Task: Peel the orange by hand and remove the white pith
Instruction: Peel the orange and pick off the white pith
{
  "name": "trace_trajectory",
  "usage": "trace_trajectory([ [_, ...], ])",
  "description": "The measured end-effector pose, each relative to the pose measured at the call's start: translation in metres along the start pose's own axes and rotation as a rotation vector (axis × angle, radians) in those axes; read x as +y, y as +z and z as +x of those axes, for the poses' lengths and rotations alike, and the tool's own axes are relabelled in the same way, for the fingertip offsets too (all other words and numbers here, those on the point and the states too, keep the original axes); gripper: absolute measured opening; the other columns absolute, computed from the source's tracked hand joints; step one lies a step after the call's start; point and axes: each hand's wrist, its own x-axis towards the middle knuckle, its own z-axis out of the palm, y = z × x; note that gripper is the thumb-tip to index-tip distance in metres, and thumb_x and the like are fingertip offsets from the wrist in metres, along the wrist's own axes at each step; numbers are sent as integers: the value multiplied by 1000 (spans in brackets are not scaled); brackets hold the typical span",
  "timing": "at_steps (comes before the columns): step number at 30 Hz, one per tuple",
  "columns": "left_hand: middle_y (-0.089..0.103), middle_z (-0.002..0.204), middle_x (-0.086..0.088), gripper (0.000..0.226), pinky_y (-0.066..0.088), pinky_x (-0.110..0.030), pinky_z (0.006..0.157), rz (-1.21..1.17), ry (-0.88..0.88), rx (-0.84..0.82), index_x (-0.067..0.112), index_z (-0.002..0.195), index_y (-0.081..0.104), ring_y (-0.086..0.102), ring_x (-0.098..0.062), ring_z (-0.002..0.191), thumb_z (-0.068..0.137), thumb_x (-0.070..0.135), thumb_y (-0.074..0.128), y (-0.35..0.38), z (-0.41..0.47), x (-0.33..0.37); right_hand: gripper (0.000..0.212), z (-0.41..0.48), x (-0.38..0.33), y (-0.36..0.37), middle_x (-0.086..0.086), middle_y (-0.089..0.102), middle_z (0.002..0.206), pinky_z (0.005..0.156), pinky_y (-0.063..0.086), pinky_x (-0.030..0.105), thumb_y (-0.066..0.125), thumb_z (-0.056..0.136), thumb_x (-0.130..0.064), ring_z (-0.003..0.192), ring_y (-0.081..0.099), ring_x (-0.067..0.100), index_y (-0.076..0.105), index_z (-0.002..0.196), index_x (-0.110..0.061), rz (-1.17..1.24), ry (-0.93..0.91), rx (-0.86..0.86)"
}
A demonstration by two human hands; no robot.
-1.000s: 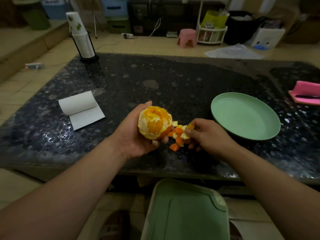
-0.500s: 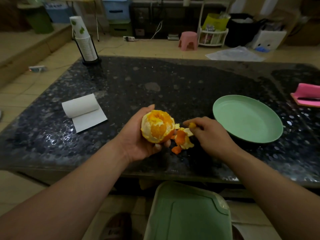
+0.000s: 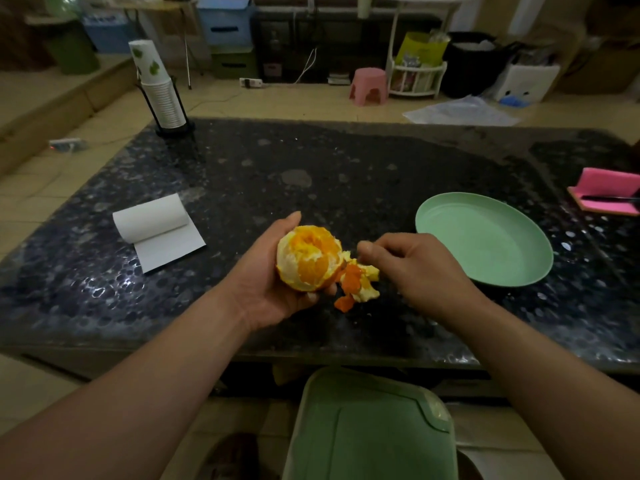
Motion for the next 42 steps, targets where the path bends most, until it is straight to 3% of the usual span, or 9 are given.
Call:
trace_trajectory([
  [3, 71, 131, -20, 65, 51, -45, 100, 33, 72, 12, 15, 129, 70, 68, -32, 104, 91, 67, 61, 4, 0, -2, 19, -9, -18, -3, -4, 76, 84, 72, 61, 33, 67, 102, -41, 77, 72, 13, 78, 100, -25, 154, -41, -44],
  [10, 74, 94, -14, 49, 61, -32, 64, 19, 122, -75, 9, 100, 76, 74, -24, 77, 93, 53, 56, 14, -7, -1, 20, -19, -26, -11, -6, 79, 97, 77, 61, 26, 75, 97, -29, 89, 76, 10, 76, 117, -24, 239, -92, -147],
  [13, 75, 100, -17, 53, 63, -38, 71, 40, 125, -104, 10, 91, 82, 75, -28, 83, 91, 55, 55, 16, -8, -1, 23, -19, -25, -13, -8, 80, 100, 81, 63, 30, 75, 96, -29, 92, 77, 9, 77, 119, -25, 209, -106, -138],
  [17, 74, 113, -20, 56, 59, -46, 87, 71, 105, -108, 12, 104, 81, 74, -31, 96, 88, 61, 59, 17, -10, -3, 21, -21, -27, -20, -12, 80, 101, 87, 64, 36, 73, 98, -29, 96, 76, 5, 78, 119, -27, 134, -136, -156],
  [21, 73, 108, -21, 53, 63, -43, 71, 87, 120, -121, 9, 108, 75, 73, -30, 90, 92, 57, 58, 19, -11, -6, 22, -23, -28, -25, -16, 79, 99, 86, 63, 36, 71, 101, -32, 94, 73, 1, 77, 122, -30, -38, -202, -147],
  [27, 70, 84, -12, 38, 59, -35, 60, 102, 165, -140, 18, 75, 77, 70, -23, 73, 92, 45, 56, 24, -11, -9, 20, -25, -33, -20, -15, 74, 89, 73, 61, 36, 70, 96, -33, 81, 70, 2, 76, 115, -32, -262, -278, -108],
  [31, 70, 80, -9, 41, 59, -34, 58, 115, 185, -152, 20, 72, 77, 69, -21, 70, 95, 43, 52, 27, -12, -10, 11, -24, -32, -12, -12, 74, 80, 66, 61, 35, 75, 93, -27, 75, 70, 5, 77, 104, -29, -185, -256, -29],
  [39, 73, 80, -8, 40, 60, -35, 59, 139, 219, -139, 23, 69, 79, 72, -20, 72, 91, 45, 55, 27, -15, -5, 12, -25, -34, -7, -18, 70, 70, 54, 46, 8, 71, 99, -14, 59, 65, -4, 79, 105, -19, 30, -167, -40],
  [42, 76, 85, -10, 38, 61, -36, 63, 200, 202, -129, 24, 68, 81, 75, -23, 76, 88, 46, 57, 24, -16, -1, 21, -22, -36, -14, -17, 71, 85, 62, 49, 12, 66, 102, -33, 75, 68, -5, 75, 119, -28, -255, -263, -129],
])
